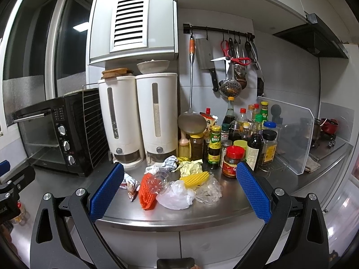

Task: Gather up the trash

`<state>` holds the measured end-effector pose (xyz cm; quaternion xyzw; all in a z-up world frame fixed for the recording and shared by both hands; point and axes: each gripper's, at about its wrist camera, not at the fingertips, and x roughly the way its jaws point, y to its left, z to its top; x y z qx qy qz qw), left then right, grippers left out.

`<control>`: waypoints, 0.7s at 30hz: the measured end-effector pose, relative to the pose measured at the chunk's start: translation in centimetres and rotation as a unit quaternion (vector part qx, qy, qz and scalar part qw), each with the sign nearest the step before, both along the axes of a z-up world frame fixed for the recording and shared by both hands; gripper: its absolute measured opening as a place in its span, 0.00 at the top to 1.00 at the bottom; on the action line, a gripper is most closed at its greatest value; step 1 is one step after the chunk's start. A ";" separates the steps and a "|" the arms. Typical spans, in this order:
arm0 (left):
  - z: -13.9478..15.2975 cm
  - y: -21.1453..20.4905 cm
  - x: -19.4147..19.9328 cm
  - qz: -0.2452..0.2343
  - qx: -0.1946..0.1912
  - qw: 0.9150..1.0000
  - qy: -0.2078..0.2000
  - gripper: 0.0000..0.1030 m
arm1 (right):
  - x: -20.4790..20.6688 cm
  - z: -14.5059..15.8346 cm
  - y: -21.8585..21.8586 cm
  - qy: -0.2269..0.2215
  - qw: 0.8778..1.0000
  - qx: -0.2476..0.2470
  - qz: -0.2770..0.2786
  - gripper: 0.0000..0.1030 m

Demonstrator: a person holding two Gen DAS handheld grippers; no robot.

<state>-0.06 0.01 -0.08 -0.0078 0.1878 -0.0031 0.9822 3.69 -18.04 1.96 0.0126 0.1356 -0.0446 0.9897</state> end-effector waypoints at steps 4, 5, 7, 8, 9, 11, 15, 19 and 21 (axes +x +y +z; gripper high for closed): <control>-0.2 0.1 0.4 0.001 0.001 1.000 0.003 0.08 | 0.0 0.0 -0.1 0.001 1.000 -0.001 0.000 0.03; -0.2 0.0 0.5 0.001 0.001 1.000 0.004 0.08 | 0.0 0.0 -0.1 0.001 1.000 -0.001 0.000 0.03; -0.3 0.0 0.6 0.000 0.003 1.000 0.005 0.08 | 0.3 -0.1 -0.3 0.006 1.000 0.000 0.005 0.03; -0.3 0.0 0.7 0.000 0.003 1.000 0.005 0.08 | 0.5 -0.1 -0.5 0.008 1.000 0.002 0.007 0.03; -0.3 0.0 0.7 -0.003 0.002 1.000 0.006 0.08 | 0.8 -0.1 -0.7 0.011 1.000 0.005 0.008 0.03; -0.5 -0.1 0.9 -0.005 0.003 1.000 0.006 0.08 | 1.4 -0.4 -1.2 0.020 1.000 0.014 0.007 0.03; -0.9 -0.2 1.4 0.000 0.012 1.000 0.005 0.08 | 2.7 -1.1 -2.0 0.035 0.999 0.026 0.019 0.03; -2.0 -0.8 2.8 0.002 0.020 1.000 0.023 0.08 | 3.9 -1.8 -1.9 0.041 0.999 0.011 0.029 0.03; -2.8 -1.3 4.0 -0.001 0.028 0.999 0.038 0.08 | 4.9 -2.3 -2.0 0.047 0.998 0.003 0.029 0.03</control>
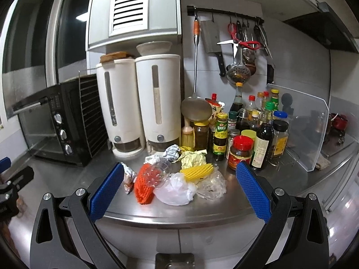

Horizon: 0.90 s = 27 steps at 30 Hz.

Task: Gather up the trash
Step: 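Grasp the clear plastic bottle with the left tool while the right tool grasps the clear plastic bag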

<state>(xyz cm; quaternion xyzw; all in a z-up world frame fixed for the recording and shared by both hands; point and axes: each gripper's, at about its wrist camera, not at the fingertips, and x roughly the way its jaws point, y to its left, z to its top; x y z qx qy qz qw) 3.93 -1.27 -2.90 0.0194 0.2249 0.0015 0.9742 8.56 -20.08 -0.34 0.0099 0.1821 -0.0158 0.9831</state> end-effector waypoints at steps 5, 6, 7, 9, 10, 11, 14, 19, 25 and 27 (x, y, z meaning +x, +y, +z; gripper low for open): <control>-1.8 -1.1 3.3 -0.003 0.006 0.999 0.038 0.08 | 3.3 -1.5 -1.4 0.037 0.999 0.022 0.009 0.03; -2.2 -1.3 4.2 -0.003 0.005 0.999 0.047 0.08 | 4.4 -1.9 -2.1 0.052 0.998 0.038 0.015 0.03; -2.5 -1.5 4.9 -0.004 0.005 0.999 0.054 0.08 | 5.1 -2.2 -2.5 0.060 0.997 0.045 0.017 0.03; -3.1 -2.2 6.5 -0.012 0.001 0.997 0.072 0.08 | 6.9 -3.1 -3.5 0.081 0.995 0.055 0.016 0.03; -3.3 -2.6 7.3 -0.018 -0.002 0.997 0.081 0.08 | 7.7 -3.4 -3.9 0.089 0.994 0.056 0.016 0.03; -3.4 -3.0 7.9 -0.022 -0.003 0.996 0.085 0.08 | 8.0 -3.7 -4.1 0.093 0.994 0.057 0.017 0.03; -3.7 -4.5 9.7 -0.035 -0.002 0.994 0.099 0.08 | 10.0 -4.6 -5.4 0.116 0.992 0.055 0.021 0.03; -4.4 -7.6 12.4 -0.054 0.019 0.991 0.117 0.08 | 13.3 -6.2 -7.4 0.154 0.986 0.055 0.027 0.03; -5.6 -10.5 15.8 -0.079 0.015 0.986 0.148 0.10 | 16.7 -8.1 -10.1 0.196 0.977 0.079 0.025 0.03; -6.3 -11.6 17.1 -0.087 0.019 0.983 0.162 0.15 | 17.7 -8.6 -11.0 0.208 0.975 0.080 0.016 0.03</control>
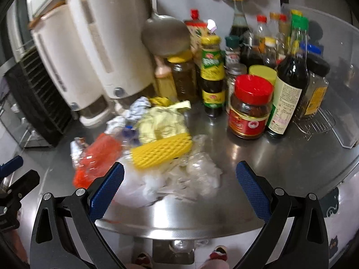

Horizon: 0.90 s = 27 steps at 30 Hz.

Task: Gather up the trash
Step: 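Grasp the clear plastic bottle with the left tool while the right tool grasps the clear plastic bag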

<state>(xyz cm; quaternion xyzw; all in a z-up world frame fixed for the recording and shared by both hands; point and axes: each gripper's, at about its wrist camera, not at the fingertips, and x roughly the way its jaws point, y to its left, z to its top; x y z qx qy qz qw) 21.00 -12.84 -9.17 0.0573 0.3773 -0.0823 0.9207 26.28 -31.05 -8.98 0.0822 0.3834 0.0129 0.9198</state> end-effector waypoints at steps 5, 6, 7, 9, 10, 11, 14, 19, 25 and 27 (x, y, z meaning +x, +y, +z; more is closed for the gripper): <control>-1.5 -2.2 2.7 -0.019 0.009 0.999 0.033 0.23 | 2.3 -1.2 -2.1 0.031 0.999 0.006 -0.004 0.11; -1.8 -2.4 3.1 -0.020 0.009 0.999 0.039 0.26 | 2.8 -1.5 -2.3 0.041 0.999 0.009 0.004 0.16; -2.0 -2.7 3.5 -0.022 0.008 0.999 0.047 0.33 | 3.2 -1.8 -2.5 0.049 0.999 0.011 0.010 0.20; -2.5 -3.3 4.6 -0.024 0.007 0.998 0.063 0.42 | 3.9 -2.5 -2.9 0.064 0.998 0.009 0.013 0.31; -2.6 -3.5 5.0 -0.022 0.007 0.997 0.067 0.44 | 4.1 -2.7 -3.0 0.067 0.998 0.011 0.014 0.33; -2.8 -3.7 5.3 -0.021 0.009 0.997 0.071 0.44 | 4.3 -2.9 -3.2 0.071 0.997 0.014 0.016 0.35; -3.5 -4.6 6.3 -0.018 0.024 0.996 0.082 0.44 | 4.5 -3.4 -3.4 0.076 0.997 0.021 0.024 0.39; -4.6 -5.6 7.9 -0.011 0.038 0.994 0.102 0.44 | 5.2 -4.5 -3.4 0.096 0.993 0.042 0.044 0.59; -6.2 -6.0 9.3 0.000 0.045 0.991 0.126 0.44 | 5.7 -5.8 -3.4 0.112 0.991 0.045 0.051 0.71; -6.6 -6.0 9.6 0.003 0.047 0.990 0.130 0.44 | 5.9 -6.2 -3.4 0.115 0.991 0.042 0.051 0.75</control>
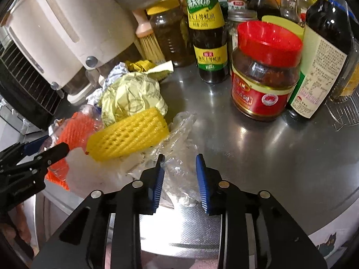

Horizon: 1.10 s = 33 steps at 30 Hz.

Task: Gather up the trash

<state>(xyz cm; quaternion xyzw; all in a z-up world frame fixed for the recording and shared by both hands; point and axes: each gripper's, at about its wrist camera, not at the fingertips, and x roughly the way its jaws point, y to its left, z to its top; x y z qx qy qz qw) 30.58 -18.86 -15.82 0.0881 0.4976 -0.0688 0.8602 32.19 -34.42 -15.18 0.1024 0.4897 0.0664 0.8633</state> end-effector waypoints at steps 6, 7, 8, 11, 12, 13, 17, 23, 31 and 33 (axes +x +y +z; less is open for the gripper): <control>-0.2 -0.2 0.7 0.001 0.006 1.000 0.006 0.44 | 0.4 -0.9 0.4 0.008 1.000 0.001 0.005 0.85; -0.3 -0.3 0.9 0.000 0.006 1.000 0.010 0.44 | 0.5 -1.0 0.5 0.008 1.000 0.000 0.006 0.85; -0.6 -0.5 1.1 -0.002 0.007 1.000 0.017 0.44 | 0.5 -1.0 0.6 0.008 1.000 -0.001 0.006 0.85; -1.4 -0.9 1.5 -0.003 0.013 0.999 0.029 0.44 | 0.6 -1.0 0.9 0.007 1.000 -0.001 0.006 0.85; -1.5 -1.0 1.6 -0.003 0.011 1.000 0.029 0.44 | 0.6 -0.9 1.0 0.006 1.000 -0.003 0.006 0.85; -1.5 -1.0 1.6 -0.002 0.009 1.000 0.028 0.44 | 0.6 -1.0 1.1 0.006 1.000 -0.004 0.007 0.85; -1.0 -1.1 1.2 -0.003 0.006 1.000 0.011 0.45 | 0.1 -0.5 0.7 -0.007 1.000 -0.012 -0.003 0.97; 1.1 -0.5 0.4 0.005 -0.003 1.000 -0.012 0.45 | -0.9 1.6 -0.2 -0.031 0.999 -0.018 -0.014 0.97; 3.6 1.1 -2.5 0.017 -0.009 0.999 -0.044 0.46 | -3.7 4.0 -0.4 -0.048 0.998 -0.023 -0.026 0.97; 4.2 1.8 -3.7 0.021 -0.014 0.998 -0.049 0.46 | -4.7 4.5 -0.3 -0.051 0.998 -0.020 -0.025 0.97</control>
